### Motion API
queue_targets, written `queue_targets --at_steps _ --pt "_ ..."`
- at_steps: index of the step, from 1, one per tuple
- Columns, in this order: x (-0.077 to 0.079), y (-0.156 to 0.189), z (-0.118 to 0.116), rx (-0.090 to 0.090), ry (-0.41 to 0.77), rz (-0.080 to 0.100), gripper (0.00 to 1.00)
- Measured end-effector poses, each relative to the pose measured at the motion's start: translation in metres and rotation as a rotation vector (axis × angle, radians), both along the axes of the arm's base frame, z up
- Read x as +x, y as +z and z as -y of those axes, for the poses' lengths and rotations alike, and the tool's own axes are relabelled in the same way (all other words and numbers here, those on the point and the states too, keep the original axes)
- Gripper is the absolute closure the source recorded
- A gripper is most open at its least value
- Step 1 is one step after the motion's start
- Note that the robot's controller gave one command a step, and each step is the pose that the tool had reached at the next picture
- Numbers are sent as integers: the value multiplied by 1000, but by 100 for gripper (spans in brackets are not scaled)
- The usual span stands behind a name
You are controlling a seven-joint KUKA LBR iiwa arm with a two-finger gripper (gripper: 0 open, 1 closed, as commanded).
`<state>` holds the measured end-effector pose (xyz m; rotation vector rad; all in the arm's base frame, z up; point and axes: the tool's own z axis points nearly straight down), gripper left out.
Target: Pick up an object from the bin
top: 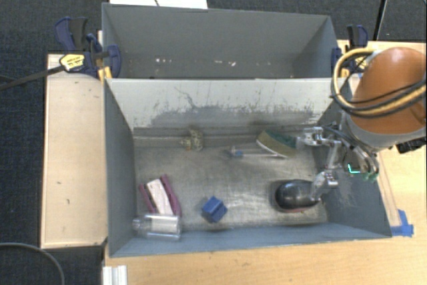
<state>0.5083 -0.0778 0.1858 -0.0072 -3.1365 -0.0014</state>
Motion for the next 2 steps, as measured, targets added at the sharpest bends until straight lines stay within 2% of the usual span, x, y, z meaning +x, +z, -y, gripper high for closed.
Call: queue_targets --at_steps 1,2 --pt "-10 -116 2 1 398 6 0" --pt "-11 -115 2 0 401 3 100"
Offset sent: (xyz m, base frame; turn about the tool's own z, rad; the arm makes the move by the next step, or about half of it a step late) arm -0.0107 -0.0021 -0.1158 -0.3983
